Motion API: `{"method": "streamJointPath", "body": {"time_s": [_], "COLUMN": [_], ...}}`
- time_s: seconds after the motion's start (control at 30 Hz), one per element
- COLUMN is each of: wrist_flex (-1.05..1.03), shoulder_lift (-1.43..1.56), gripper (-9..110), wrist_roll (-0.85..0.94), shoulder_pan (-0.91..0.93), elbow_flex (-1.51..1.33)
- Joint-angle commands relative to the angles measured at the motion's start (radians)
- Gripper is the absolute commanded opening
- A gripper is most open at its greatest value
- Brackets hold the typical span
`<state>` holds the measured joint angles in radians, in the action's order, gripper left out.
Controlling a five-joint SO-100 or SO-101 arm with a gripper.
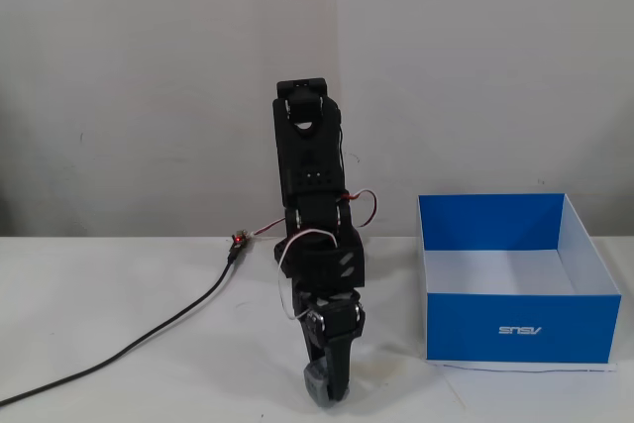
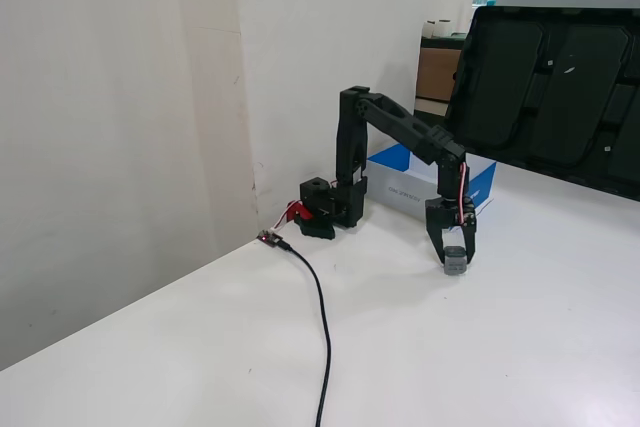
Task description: Pick the gray block and keep it in the box.
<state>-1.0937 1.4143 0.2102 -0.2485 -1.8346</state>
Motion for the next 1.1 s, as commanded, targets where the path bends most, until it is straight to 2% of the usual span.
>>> {"method": "streamJointPath", "body": {"time_s": [0.0,0.43,1.07], "wrist_flex": [-0.121,-0.460,-0.497], "shoulder_lift": [0.150,0.241,0.281], "gripper": [0,0,2], "wrist_roll": [-0.012,-0.172,-0.377], "shoulder_pan": [-0.040,-0.344,-0.971], "elbow_flex": [0.172,0.546,0.509]}}
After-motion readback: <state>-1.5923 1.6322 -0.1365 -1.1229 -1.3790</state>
